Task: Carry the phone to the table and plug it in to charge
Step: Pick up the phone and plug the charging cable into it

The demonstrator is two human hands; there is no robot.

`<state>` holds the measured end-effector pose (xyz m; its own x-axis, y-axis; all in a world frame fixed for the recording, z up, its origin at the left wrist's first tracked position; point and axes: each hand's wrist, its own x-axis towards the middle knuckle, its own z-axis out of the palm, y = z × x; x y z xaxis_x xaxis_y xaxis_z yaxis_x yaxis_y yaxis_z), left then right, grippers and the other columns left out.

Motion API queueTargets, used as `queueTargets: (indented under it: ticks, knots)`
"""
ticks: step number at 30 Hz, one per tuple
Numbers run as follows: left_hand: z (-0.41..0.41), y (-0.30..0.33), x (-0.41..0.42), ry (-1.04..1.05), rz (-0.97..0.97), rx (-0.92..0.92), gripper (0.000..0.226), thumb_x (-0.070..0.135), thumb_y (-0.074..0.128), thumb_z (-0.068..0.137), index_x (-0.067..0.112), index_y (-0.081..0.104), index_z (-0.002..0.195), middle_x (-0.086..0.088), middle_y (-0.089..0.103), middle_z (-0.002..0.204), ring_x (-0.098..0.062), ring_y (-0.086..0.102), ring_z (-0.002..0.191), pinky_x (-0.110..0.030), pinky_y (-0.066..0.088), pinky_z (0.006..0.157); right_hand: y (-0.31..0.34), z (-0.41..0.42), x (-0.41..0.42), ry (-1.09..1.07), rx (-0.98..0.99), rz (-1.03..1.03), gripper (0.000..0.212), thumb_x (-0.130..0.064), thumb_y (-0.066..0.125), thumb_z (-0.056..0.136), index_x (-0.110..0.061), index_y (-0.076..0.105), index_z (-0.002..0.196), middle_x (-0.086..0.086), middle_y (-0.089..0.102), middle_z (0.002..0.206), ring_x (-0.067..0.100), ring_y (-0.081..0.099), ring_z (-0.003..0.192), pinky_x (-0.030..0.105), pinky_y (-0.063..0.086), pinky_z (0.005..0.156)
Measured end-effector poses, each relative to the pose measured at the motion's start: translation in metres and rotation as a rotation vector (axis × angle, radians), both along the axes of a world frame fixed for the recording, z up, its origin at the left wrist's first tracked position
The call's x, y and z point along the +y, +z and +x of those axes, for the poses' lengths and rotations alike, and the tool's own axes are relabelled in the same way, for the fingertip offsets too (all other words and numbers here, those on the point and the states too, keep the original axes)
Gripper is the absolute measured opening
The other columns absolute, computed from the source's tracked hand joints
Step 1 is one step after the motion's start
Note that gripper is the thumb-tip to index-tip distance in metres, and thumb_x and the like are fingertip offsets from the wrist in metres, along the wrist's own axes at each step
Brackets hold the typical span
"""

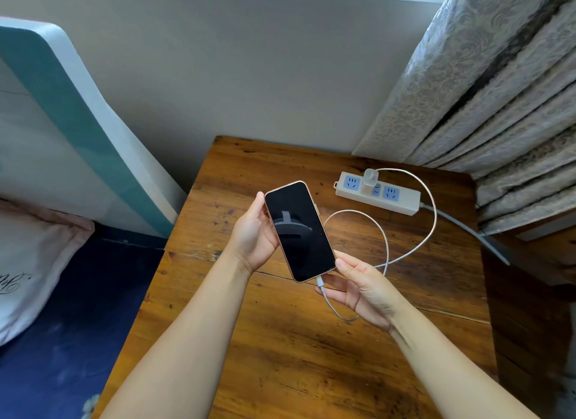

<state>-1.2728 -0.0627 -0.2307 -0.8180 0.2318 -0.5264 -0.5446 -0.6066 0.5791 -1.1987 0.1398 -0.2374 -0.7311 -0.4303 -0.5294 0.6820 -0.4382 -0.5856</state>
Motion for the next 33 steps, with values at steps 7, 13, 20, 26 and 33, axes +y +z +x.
queueTargets:
  ticks: [7, 13, 20, 26, 33]
  knots:
    - [0.005, -0.004, -0.005, 0.036, -0.034, -0.023, 0.041, 0.040, 0.033, 0.098, 0.014, 0.057, 0.119, -0.009, 0.071, 0.105, -0.022, 0.069, 0.097, -0.035, 0.059, 0.068, -0.007, 0.001, 0.000, 0.020, -0.010, 0.029, 0.036, -0.016, 0.058, 0.084, -0.014, 0.064, 0.120, 0.012, 0.066, 0.124, 0.030, 0.065, 0.109, 0.041, 0.058, 0.083]
    - [0.005, -0.006, -0.010, 0.016, -0.036, -0.023, 0.044, 0.042, 0.031, 0.099, 0.013, 0.058, 0.120, -0.013, 0.067, 0.117, -0.027, 0.061, 0.111, -0.042, 0.052, 0.087, -0.009, 0.001, -0.004, 0.020, -0.041, 0.002, 0.041, -0.012, 0.056, 0.087, -0.007, 0.056, 0.127, 0.018, 0.063, 0.126, 0.031, 0.063, 0.111, 0.042, 0.057, 0.084]
    - [-0.002, -0.014, -0.021, 0.056, -0.103, -0.033, 0.038, 0.034, 0.036, 0.099, 0.008, 0.062, 0.110, -0.014, 0.066, 0.108, -0.026, 0.061, 0.107, -0.042, 0.052, 0.089, -0.014, -0.004, -0.013, 0.007, -0.051, 0.086, 0.036, -0.013, 0.058, 0.085, -0.016, 0.061, 0.121, 0.011, 0.070, 0.116, 0.026, 0.067, 0.105, 0.039, 0.060, 0.078]
    - [-0.020, -0.035, -0.048, 0.149, -0.333, -0.212, 0.018, 0.008, 0.054, 0.091, 0.006, 0.069, 0.083, -0.013, 0.066, 0.092, -0.025, 0.061, 0.095, -0.036, 0.056, 0.069, -0.031, -0.021, -0.037, 0.039, -0.102, 0.376, 0.023, -0.010, 0.051, 0.094, -0.018, 0.066, 0.109, 0.001, 0.076, 0.097, 0.017, 0.068, 0.090, 0.026, 0.048, 0.064]
    - [-0.044, -0.069, -0.076, 0.171, -0.422, -0.442, 0.015, 0.005, 0.060, 0.087, 0.004, 0.058, 0.102, -0.017, 0.063, 0.109, -0.030, 0.060, 0.106, -0.047, 0.053, 0.086, -0.058, -0.042, -0.071, 0.107, -0.147, 0.532, 0.026, -0.009, 0.046, 0.096, -0.013, 0.062, 0.117, 0.004, 0.072, 0.098, 0.012, 0.063, 0.074, 0.021, 0.051, 0.057]
